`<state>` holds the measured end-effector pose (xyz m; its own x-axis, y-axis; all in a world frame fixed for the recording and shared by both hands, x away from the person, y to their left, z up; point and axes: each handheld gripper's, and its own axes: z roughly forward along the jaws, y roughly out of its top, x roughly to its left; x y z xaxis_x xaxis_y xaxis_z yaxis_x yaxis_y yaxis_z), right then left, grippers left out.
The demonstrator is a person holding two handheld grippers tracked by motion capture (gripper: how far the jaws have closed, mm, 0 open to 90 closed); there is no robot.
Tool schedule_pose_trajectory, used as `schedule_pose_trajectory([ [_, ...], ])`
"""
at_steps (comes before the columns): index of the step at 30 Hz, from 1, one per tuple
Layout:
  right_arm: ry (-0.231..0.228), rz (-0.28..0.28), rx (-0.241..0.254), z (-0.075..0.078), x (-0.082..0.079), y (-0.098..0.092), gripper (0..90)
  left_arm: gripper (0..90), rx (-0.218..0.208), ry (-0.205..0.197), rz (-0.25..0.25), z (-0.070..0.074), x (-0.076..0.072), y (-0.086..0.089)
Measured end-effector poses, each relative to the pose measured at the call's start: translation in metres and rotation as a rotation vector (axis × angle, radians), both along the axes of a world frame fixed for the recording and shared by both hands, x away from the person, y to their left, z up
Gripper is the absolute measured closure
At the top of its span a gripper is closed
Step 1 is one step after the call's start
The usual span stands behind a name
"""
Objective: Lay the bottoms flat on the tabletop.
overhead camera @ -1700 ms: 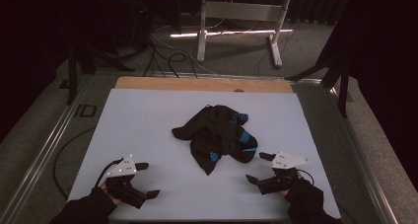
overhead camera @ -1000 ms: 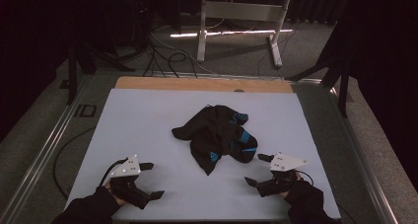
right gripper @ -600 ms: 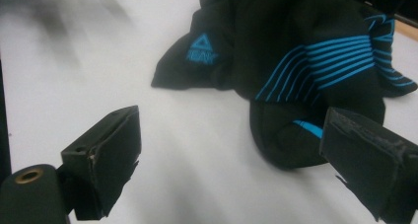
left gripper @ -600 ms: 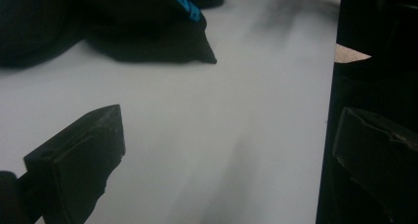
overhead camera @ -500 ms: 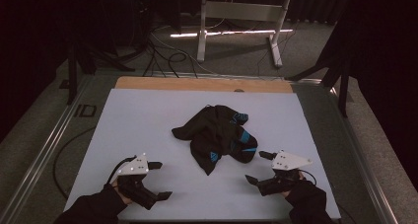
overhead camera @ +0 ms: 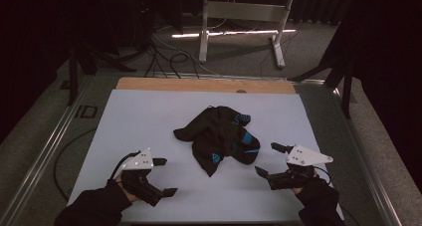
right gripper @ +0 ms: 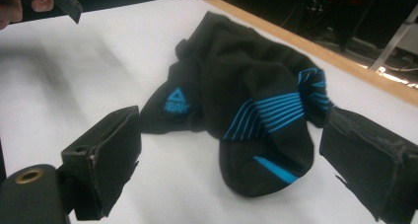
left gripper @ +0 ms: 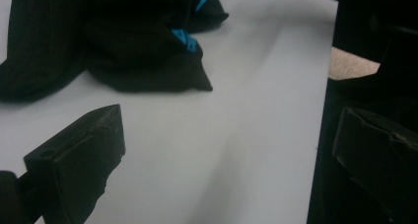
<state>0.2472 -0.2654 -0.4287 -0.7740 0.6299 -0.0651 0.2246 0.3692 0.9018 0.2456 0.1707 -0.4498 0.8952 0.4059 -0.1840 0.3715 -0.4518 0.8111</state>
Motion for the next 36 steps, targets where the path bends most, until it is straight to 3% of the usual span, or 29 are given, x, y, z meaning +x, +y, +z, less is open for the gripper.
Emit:
schedule_pose_trajectory([
  [9,-0.023,-0.034,0.014,0.018,0.006,-0.006,8.7,0.3,0.008,-0.025,0.006,0.014,0.005,-0.002],
  [12,-0.044,-0.044,-0.003,0.024,0.01,-0.008,8.7,0.3,0.008,-0.03,0.019,0.02,0.008,-0.004],
  [16,-0.08,-0.07,-0.019,0.033,0.019,-0.008,8.7,0.3,0.013,-0.042,0.029,0.03,0.012,-0.009],
  [21,-0.081,-0.089,-0.008,0.042,0.032,-0.008,8.7,0.3,0.02,-0.052,0.04,0.036,0.016,-0.015],
  [29,-0.066,-0.134,0.004,0.04,0.046,-0.005,8.7,0.3,0.021,-0.072,0.075,0.039,0.024,-0.023],
  [36,-0.008,-0.188,0.011,0.023,0.061,0.002,8.6,0.3,0.018,-0.068,0.098,0.034,0.03,-0.034],
])
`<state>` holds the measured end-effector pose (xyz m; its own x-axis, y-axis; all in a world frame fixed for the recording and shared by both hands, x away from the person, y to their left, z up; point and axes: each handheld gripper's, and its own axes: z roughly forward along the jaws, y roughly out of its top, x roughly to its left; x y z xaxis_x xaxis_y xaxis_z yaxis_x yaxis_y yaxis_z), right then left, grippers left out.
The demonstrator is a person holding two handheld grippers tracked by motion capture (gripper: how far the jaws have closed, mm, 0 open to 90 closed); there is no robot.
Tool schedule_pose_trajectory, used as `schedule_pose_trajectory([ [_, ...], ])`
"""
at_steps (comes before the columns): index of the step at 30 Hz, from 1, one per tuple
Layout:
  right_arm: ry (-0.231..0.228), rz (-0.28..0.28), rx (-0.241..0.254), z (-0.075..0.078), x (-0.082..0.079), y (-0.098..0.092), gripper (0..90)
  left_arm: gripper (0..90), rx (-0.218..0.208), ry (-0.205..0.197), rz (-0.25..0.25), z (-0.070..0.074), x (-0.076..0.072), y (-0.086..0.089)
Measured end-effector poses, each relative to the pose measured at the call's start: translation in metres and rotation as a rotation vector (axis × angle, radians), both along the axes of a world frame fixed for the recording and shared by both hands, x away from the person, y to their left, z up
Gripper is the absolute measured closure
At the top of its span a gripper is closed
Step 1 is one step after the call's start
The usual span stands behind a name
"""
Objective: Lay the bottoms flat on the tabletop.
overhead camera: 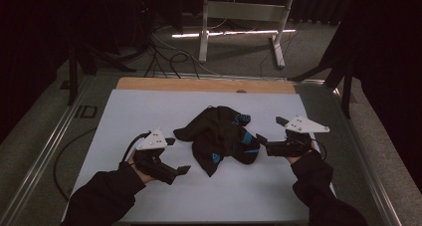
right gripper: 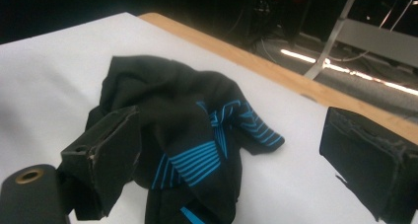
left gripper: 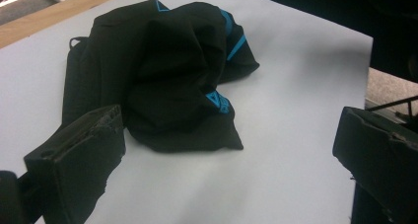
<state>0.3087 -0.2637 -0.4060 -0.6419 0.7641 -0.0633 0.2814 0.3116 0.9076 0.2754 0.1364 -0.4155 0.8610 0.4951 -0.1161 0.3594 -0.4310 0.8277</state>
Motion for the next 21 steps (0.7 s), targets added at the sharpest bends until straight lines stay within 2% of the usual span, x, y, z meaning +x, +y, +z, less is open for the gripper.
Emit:
schedule_pose_trajectory([
  [5,0.037,-0.011,0.012,-0.015,0.001,0.003,8.6,0.4,0.012,0.02,0.001,-0.009,0.003,-0.011],
  [10,0.052,-0.013,-0.009,-0.027,-0.004,0.009,8.6,0.4,0.037,0.031,-0.023,-0.021,0.004,-0.023],
  [12,0.073,0.012,0.003,-0.032,-0.006,0.012,8.6,0.5,0.037,0.043,-0.036,-0.025,0.004,-0.028],
  [14,0.091,0.013,-0.015,-0.038,-0.008,0.017,8.7,0.9,0.045,0.046,-0.048,-0.029,0.004,-0.033],
  [16,0.085,0.015,-0.033,-0.044,-0.012,0.021,12.0,1.2,0.054,0.048,-0.063,-0.033,0.004,-0.037],
  [21,0.15,0.022,-0.079,-0.063,-0.015,0.032,17.2,3.3,0.056,0.073,-0.089,-0.045,0.007,-0.048],
])
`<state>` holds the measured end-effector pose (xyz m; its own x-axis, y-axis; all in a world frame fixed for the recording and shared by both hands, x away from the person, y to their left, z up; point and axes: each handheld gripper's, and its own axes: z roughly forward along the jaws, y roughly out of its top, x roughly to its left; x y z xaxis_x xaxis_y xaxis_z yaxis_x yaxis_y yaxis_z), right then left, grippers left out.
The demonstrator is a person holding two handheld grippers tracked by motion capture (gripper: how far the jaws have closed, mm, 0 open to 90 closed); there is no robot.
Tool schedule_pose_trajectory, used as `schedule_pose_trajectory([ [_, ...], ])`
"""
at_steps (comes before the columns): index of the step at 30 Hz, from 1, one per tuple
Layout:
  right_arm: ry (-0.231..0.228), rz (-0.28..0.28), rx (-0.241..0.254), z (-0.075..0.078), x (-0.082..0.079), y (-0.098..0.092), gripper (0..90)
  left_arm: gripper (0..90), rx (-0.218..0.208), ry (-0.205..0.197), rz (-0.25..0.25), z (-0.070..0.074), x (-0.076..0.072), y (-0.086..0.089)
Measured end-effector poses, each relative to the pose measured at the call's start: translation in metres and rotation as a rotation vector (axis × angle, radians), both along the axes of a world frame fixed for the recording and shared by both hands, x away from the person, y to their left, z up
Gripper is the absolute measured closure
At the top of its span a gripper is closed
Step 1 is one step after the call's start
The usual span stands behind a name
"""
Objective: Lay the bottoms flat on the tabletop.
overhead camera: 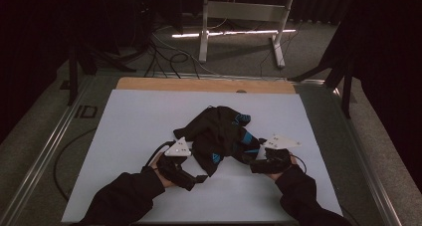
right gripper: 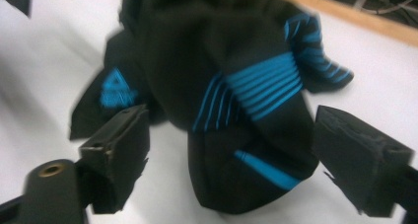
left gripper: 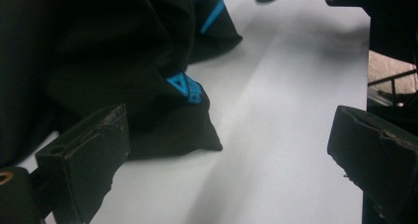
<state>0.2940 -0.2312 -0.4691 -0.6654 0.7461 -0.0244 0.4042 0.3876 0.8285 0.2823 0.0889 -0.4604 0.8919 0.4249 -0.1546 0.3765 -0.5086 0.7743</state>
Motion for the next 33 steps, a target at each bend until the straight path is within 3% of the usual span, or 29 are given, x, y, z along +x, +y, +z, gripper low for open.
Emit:
schedule_pose_trajectory([
  [6,0.028,-0.019,-0.073,-0.019,0.007,0.007,27.4,5.6,0.027,0.016,-0.018,-0.016,0.005,-0.014],
  [11,0.05,-0.044,-0.133,-0.031,0.014,0.01,34.5,13.0,0.065,0.016,-0.029,-0.031,0.009,-0.024],
  [14,0.066,-0.05,-0.142,-0.035,0.016,0.01,36.3,16.1,0.085,0.049,-0.027,-0.038,0.012,-0.03],
  [20,0.105,-0.048,-0.169,-0.043,0.018,0.013,40.3,20.8,0.167,0.029,-0.024,-0.052,0.015,-0.039],
  [23,0.114,-0.059,-0.182,-0.046,0.02,0.013,44.1,29.4,0.196,0.007,-0.012,-0.056,0.016,-0.041],
  [31,0.119,-0.057,-0.217,-0.048,0.02,0.015,52.4,57.9,0.199,-0.016,0.019,-0.055,0.022,-0.035],
  [33,0.118,-0.054,-0.22,-0.048,0.019,0.016,60.5,66.8,0.207,-0.018,0.034,-0.054,0.023,-0.035],
])
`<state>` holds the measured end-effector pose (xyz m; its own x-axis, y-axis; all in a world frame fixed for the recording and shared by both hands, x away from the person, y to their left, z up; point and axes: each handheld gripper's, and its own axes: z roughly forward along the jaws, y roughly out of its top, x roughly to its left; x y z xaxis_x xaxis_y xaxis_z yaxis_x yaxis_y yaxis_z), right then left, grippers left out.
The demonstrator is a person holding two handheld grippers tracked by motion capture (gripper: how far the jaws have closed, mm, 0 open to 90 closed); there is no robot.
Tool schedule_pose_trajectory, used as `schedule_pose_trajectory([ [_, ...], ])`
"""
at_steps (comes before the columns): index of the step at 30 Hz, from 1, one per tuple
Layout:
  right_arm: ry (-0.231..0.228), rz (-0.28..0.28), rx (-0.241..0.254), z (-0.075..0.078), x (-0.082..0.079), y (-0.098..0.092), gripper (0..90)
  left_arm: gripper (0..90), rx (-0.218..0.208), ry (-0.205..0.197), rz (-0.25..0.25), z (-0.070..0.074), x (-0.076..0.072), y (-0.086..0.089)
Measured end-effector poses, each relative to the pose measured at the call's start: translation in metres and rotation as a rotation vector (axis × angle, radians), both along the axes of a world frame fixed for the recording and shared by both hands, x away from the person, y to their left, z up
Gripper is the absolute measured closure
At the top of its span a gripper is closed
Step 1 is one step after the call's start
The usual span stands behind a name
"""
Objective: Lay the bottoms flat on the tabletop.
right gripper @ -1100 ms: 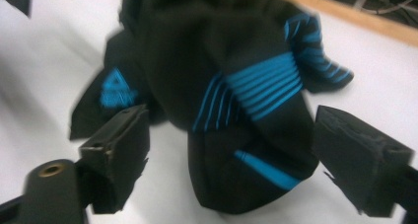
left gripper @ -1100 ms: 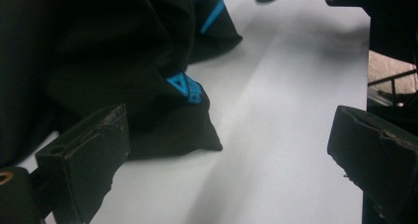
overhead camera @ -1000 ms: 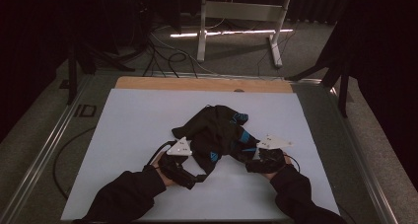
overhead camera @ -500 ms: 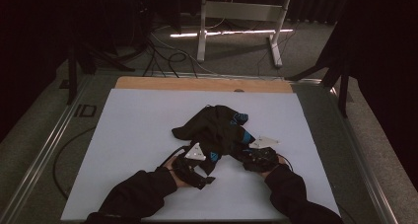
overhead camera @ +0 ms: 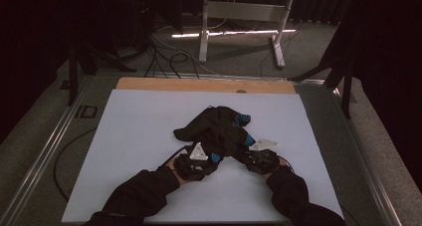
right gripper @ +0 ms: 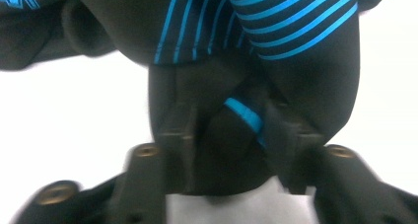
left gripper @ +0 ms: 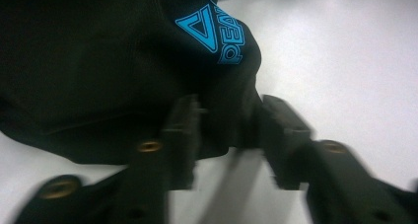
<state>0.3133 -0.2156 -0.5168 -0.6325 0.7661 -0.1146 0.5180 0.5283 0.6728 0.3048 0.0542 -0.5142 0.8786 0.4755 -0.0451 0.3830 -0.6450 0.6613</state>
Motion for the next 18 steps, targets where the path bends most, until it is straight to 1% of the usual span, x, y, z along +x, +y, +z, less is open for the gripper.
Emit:
schedule_pose_trajectory([
  [1,-0.003,0.002,-0.006,0.0,0.0,0.0,63.9,71.8,0.002,0.0,0.006,0.0,0.001,0.0],
  [2,-0.006,0.007,-0.014,0.0,0.0,0.0,68.6,74.4,0.009,-0.006,0.011,0.001,0.001,0.001],
  [3,-0.007,0.008,-0.019,0.0,0.0,0.001,71.4,76.0,0.011,-0.007,0.015,0.001,0.001,0.001],
  [4,-0.007,0.007,-0.026,0.001,0.0,0.002,76.6,78.4,0.014,-0.004,0.014,0.002,0.002,0.002],
  [5,-0.007,0.007,-0.026,0.001,0.0,0.002,76.6,80.7,0.014,-0.004,0.014,0.002,0.002,0.002],
  [6,-0.012,0.009,-0.034,0.001,0.0,0.002,79.5,80.7,0.023,-0.012,0.021,0.003,0.002,0.003],
  [7,-0.013,0.016,-0.037,0.003,0.0,0.001,83.3,85.0,0.027,-0.022,0.028,0.004,0.003,0.004],
  [8,-0.013,0.016,-0.037,0.003,0.0,0.001,83.3,85.0,0.021,-0.026,0.04,0.005,0.003,0.005],
  [9,-0.024,0.014,-0.037,0.006,0.0,-0.001,84.0,86.0,0.022,-0.034,0.046,0.008,0.004,0.009],
  [10,-0.024,0.014,-0.037,0.006,0.0,-0.001,84.0,86.2,0.022,-0.034,0.046,0.008,0.004,0.009],
  [12,-0.042,0.007,-0.022,0.012,-0.001,-0.004,84.3,86.8,0.009,-0.033,0.054,0.011,0.005,0.013],
  [14,-0.048,0.008,-0.024,0.014,-0.001,-0.005,84.4,87.1,0.005,-0.048,0.062,0.015,0.006,0.017],
  [15,-0.063,0.01,-0.018,0.019,-0.003,-0.007,84.4,87.3,-0.003,-0.049,0.066,0.02,0.006,0.023],
  [16,-0.069,0.008,-0.018,0.021,-0.004,-0.007,84.5,87.3,-0.003,-0.049,0.066,0.02,0.006,0.023],
  [17,-0.078,0.008,-0.018,0.024,-0.005,-0.008,84.6,87.7,-0.005,-0.061,0.069,0.026,0.006,0.029],
  [18,-0.087,0.008,-0.013,0.026,-0.006,-0.009,84.6,87.7,-0.009,-0.064,0.073,0.028,0.006,0.032],
])
